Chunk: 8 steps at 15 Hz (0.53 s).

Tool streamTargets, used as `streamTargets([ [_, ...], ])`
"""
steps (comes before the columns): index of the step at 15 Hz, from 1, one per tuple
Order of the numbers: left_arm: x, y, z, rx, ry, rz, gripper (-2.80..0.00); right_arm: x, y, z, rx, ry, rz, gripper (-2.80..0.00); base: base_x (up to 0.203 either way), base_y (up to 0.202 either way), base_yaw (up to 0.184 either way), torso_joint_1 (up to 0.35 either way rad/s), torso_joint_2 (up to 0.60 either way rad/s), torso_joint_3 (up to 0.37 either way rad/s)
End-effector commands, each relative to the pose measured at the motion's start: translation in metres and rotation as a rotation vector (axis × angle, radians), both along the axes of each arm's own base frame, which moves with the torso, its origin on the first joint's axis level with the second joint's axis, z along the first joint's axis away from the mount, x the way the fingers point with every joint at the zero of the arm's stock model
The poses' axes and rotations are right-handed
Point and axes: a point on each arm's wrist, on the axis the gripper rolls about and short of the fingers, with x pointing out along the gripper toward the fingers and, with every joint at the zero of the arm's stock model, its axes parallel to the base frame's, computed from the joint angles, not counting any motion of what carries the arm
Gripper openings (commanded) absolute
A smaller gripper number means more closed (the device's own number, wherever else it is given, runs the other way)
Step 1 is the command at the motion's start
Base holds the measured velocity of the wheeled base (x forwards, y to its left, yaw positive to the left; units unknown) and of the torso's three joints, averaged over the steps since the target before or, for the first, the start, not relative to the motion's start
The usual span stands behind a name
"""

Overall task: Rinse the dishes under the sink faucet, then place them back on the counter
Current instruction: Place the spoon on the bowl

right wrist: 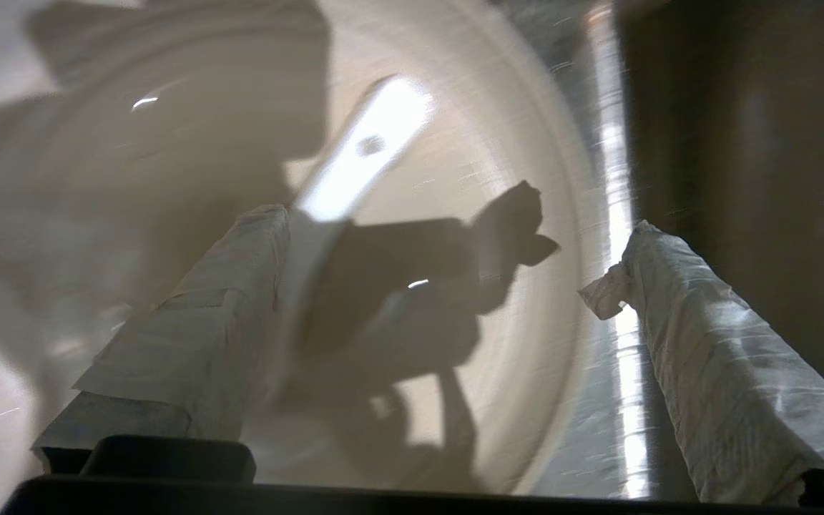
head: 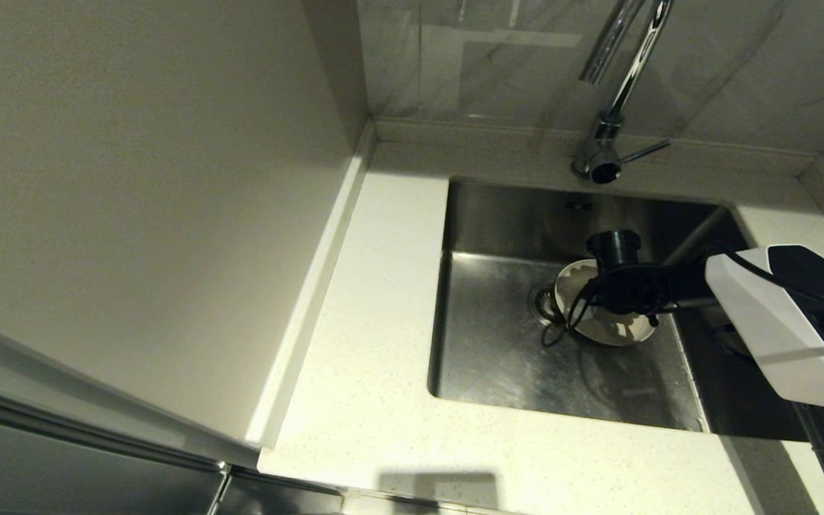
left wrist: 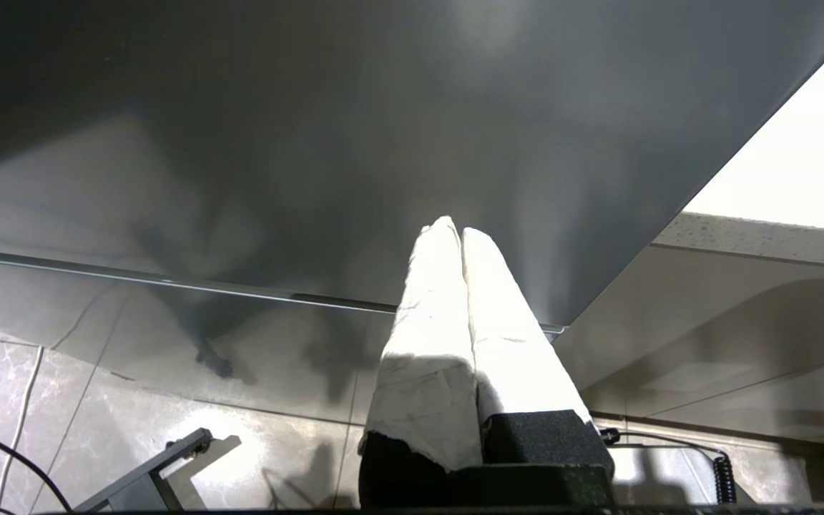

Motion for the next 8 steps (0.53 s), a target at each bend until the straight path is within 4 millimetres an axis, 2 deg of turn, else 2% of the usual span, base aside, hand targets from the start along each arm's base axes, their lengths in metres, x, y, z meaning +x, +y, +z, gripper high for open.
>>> streamTargets([
  [1,0.000,0.000,0.000,-0.001,-0.003,0.000,-2.80,0.001,-0.004,0.007,-0.026,-0.018,-0.006,0.00,0.000,0.000,0.000,0.000,0.00,0.000],
  [4,0.000,0.000,0.000,-0.001,-0.003,0.000,-2.80,0.003,-0.002,0.012,-0.062,-0.075,-0.003,0.00,0.000,0.000,0.000,0.000,0.00,0.000],
  [8,0.000,0.000,0.000,-0.001,-0.003,0.000,-2.80,0.000,0.014,0.001,-0.050,-0.056,0.033,0.00,0.000,0.000,0.000,0.000,0.00,0.000],
])
